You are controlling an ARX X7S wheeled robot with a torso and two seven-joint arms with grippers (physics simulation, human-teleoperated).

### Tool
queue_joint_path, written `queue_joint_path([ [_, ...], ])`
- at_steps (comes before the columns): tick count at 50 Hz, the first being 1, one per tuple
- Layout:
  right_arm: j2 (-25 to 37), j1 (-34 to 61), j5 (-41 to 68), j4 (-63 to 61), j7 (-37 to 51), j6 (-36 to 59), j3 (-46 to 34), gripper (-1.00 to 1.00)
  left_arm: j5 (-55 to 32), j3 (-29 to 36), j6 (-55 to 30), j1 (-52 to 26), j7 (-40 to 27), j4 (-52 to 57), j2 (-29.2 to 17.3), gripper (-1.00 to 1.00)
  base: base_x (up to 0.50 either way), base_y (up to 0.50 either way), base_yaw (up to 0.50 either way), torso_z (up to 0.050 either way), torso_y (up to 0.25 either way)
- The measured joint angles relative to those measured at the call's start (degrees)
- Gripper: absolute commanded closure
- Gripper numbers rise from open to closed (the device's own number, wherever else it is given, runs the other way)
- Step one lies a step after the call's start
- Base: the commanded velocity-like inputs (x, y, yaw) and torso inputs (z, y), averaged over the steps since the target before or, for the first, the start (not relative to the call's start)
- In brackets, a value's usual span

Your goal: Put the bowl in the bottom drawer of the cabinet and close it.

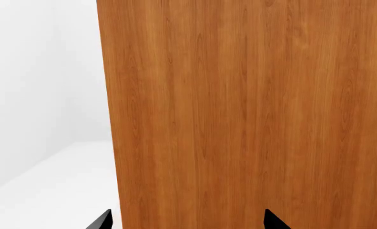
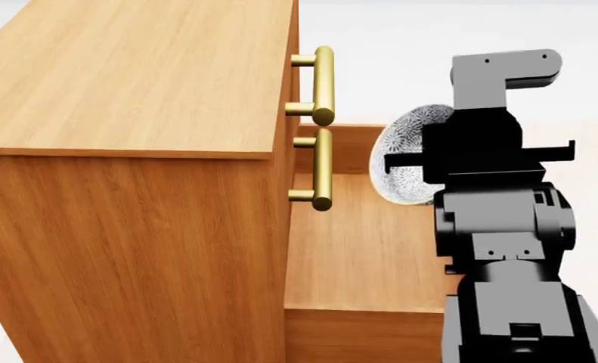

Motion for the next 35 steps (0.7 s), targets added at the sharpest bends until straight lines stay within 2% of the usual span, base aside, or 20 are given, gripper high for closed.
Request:
queue_joint_path([
  [35, -0.9, -2.2, 0.3, 0.0, -1.6, -0.9, -1.8, 1.00, 0.0, 0.2, 0.2, 0.0, -0.3, 0.0, -0.2, -1.00, 0.00, 0.00, 0.00, 0.000, 0.000],
])
